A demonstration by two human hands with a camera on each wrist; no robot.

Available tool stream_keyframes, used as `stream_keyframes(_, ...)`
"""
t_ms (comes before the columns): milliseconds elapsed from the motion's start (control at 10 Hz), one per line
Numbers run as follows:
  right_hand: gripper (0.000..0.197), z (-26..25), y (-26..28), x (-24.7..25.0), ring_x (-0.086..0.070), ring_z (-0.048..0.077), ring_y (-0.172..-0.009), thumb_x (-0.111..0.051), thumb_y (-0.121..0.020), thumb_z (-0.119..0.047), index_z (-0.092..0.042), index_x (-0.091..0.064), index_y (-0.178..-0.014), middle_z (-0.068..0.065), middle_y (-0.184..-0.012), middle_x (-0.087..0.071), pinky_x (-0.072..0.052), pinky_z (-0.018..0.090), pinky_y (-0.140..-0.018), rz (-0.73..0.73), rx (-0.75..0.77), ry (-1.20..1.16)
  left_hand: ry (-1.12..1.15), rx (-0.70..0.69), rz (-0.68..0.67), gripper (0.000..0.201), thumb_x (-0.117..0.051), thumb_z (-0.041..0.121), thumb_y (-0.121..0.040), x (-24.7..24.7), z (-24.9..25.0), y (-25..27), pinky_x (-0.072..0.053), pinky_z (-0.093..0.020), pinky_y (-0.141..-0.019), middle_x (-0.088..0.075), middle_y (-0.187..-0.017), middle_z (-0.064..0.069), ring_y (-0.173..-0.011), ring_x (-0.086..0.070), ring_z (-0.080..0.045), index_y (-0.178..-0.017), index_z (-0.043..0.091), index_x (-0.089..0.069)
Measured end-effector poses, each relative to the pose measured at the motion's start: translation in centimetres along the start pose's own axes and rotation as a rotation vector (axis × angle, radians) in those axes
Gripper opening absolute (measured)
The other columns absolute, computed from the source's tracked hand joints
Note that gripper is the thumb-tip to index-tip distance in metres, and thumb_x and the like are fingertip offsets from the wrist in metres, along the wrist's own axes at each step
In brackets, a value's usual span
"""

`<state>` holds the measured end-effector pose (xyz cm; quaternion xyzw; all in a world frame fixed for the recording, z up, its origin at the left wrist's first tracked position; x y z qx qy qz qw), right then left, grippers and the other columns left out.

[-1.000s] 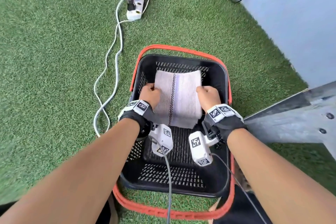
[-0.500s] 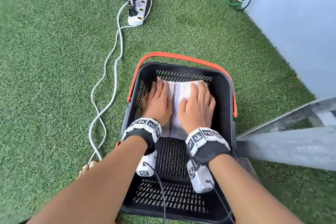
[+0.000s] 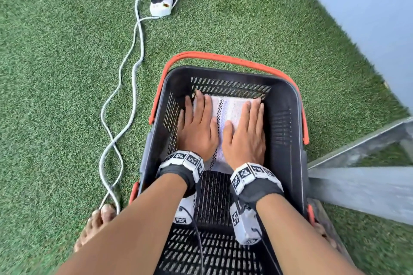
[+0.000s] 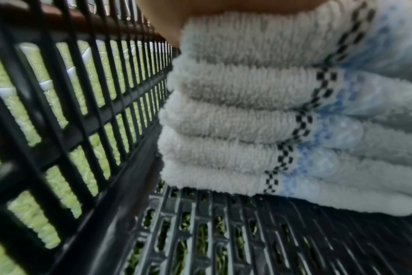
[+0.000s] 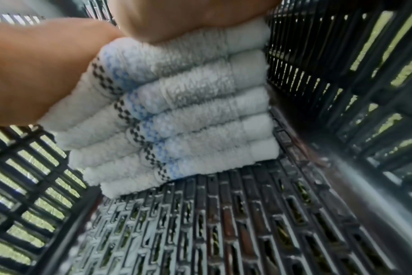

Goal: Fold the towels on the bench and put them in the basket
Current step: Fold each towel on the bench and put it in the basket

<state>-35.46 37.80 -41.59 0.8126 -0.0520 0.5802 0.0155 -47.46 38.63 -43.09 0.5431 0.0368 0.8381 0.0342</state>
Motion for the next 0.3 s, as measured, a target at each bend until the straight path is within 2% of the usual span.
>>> stream_keyframes(100,0.067,-0.3,0.1,0.3,0.010,0.020,-0.145,-0.023,-0.096,-0.039,-0.004,-0.003,-0.149,0.010,-0.157,0.007,0.004,0.029,-0.116,-0.107,-0.014,0.016,-0.021,0.016,-0.102,0.061,-0.008,0.041,-0.094,0.2,0.0,0.1,-0.003,-0.040,-0.117,0.016,-0.157,0.003,-0.144,0.017,-0.021,-0.150,0.022,0.006)
stream_keyframes(200,0.067,-0.3,0.0,1.2,0.015,0.018,-0.144,-0.027,-0.097,-0.037,-0.008,0.004,-0.149,0.007,-0.156,0.015,-0.003,0.038,-0.118,-0.325,-0.061,0.043,-0.033,0.047,-0.301,0.060,-0.018,0.037,-0.098,1.0,0.0,0.0,-0.004,-0.046,-0.117,0.018,-0.157,-0.001,-0.143,0.017,-0.025,-0.150,0.018,0.007)
stream_keyframes(300,0.061,-0.8,-0.1,4.0,0.004,0.019,-0.145,-0.031,-0.095,-0.033,-0.010,-0.013,-0.148,0.006,-0.158,0.007,-0.013,0.044,-0.117,-0.481,-0.064,0.041,0.008,0.086,-0.425,0.056,-0.028,0.029,-0.097,3.5,0.4,0.6,-0.019,-0.051,-0.114,-0.006,-0.156,-0.017,-0.143,-0.009,-0.035,-0.148,0.010,-0.013)
Point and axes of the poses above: each hand's wrist, its own y-axis away from the middle knuckle, its own x-axis out of the back of the hand, z = x × y, the point moved 7 cm from there along -y, towards the middle knuckle
